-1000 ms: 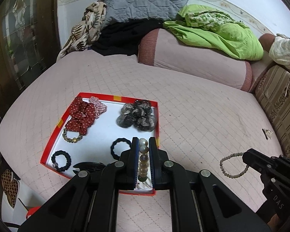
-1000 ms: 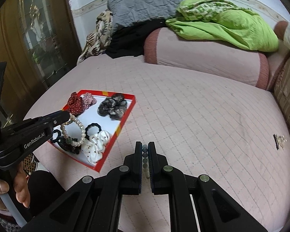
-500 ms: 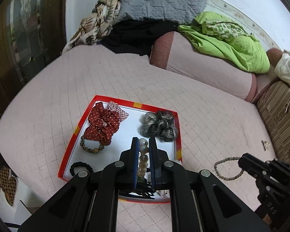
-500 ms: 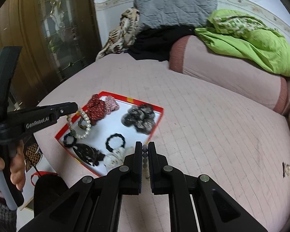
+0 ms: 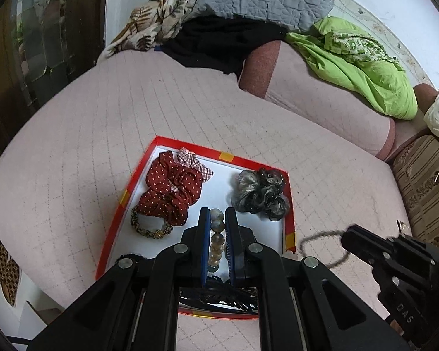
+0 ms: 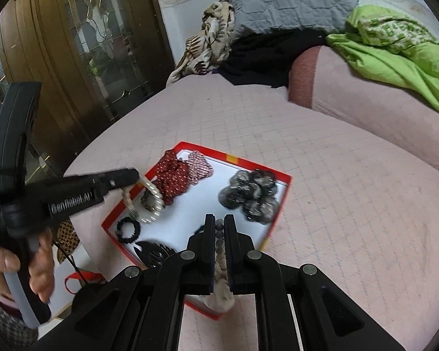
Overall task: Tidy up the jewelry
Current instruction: 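Lift both bracelets and carry them toward the tray, then lower the pearl bracelet into the tray and open the left tool while the right tool releases the green bracelet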
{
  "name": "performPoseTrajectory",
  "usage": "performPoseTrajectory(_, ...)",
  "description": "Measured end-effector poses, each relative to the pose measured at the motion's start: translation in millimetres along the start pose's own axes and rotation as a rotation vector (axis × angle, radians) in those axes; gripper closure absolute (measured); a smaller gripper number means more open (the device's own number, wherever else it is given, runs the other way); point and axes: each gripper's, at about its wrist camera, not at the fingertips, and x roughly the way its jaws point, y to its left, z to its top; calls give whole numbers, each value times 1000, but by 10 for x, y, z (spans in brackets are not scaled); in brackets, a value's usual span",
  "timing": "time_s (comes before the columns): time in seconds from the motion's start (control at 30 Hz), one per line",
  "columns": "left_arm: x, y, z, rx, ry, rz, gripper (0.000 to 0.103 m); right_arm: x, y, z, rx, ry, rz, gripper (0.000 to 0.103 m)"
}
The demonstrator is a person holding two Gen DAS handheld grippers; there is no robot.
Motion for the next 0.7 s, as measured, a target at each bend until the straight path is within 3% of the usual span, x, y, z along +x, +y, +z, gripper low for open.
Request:
performPoseTrajectory(0.47,360,109,60,-17,37,-46,94,808,6,362,87,94,86,96)
performPoseTrajectory(0.7,522,126,33,20,46,5,94,1123,-13,464,123,129,95,96)
